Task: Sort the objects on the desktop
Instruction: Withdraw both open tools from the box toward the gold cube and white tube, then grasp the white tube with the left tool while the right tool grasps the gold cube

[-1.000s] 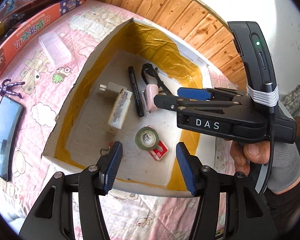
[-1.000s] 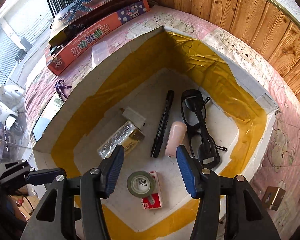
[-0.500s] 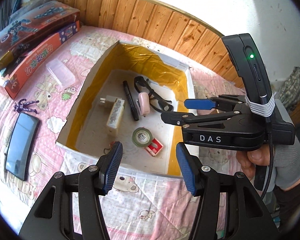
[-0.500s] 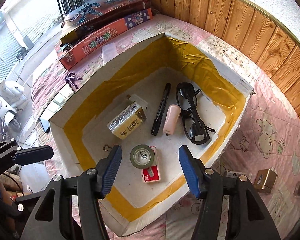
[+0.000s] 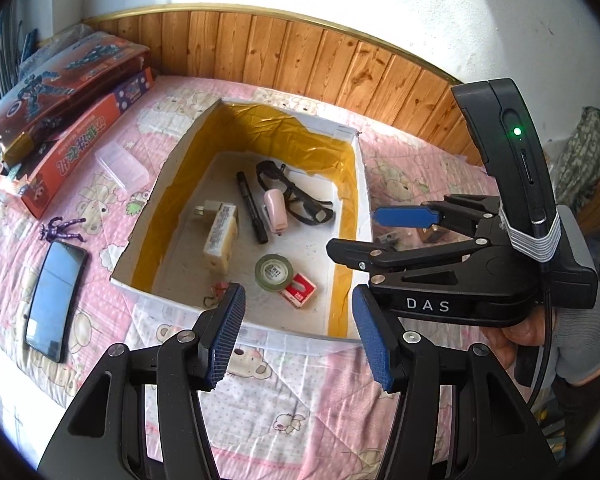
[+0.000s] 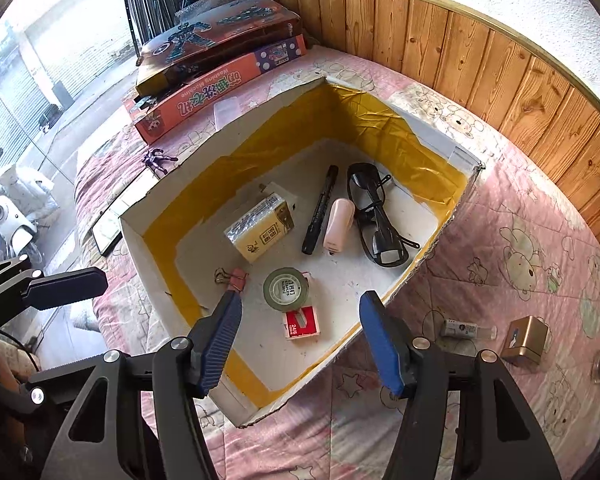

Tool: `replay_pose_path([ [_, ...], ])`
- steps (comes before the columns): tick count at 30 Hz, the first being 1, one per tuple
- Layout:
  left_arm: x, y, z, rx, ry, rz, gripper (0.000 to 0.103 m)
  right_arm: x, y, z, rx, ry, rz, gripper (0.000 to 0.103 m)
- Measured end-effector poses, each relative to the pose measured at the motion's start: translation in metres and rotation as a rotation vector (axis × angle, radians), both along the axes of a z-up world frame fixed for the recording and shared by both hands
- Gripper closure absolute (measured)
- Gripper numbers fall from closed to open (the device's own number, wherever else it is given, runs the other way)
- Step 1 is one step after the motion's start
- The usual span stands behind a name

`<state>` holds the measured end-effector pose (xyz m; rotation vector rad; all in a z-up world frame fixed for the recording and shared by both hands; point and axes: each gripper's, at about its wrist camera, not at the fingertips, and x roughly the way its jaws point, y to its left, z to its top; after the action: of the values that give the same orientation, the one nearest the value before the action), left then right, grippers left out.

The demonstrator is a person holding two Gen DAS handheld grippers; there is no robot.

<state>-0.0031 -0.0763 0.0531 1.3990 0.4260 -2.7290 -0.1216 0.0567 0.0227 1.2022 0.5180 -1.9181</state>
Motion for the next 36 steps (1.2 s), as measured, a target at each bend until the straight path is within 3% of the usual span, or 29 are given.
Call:
replay_pose_path([
  [9,0.003,0.039,0.002,-0.120,0.087,-0.055,0.045,0.020,0.045,0.001,-0.052,0.149,-0.036,0.037],
  [13,-0.006,0.066,0.001,-0.125,0.105,-0.118,0.045,0.018,0.088,-0.005,-0.148,0.160,-0.149,0.037],
  [20,-0.043,0.115,-0.019,-0.085,0.060,-0.224,0.044,0.003,0.168,-0.024,-0.280,0.125,-0.362,0.037],
  [29,-0.113,0.159,-0.067,-0.071,-0.021,-0.296,0.044,-0.048,0.218,-0.056,-0.260,0.123,-0.541,0.035],
  [33,-0.143,0.168,-0.092,-0.098,-0.049,-0.291,0.045,-0.086,0.224,-0.074,-0.225,0.127,-0.593,0.028],
  [36,-0.164,0.170,-0.113,-0.075,-0.090,-0.286,0.045,-0.116,0.223,-0.092,-0.177,0.127,-0.612,0.027],
])
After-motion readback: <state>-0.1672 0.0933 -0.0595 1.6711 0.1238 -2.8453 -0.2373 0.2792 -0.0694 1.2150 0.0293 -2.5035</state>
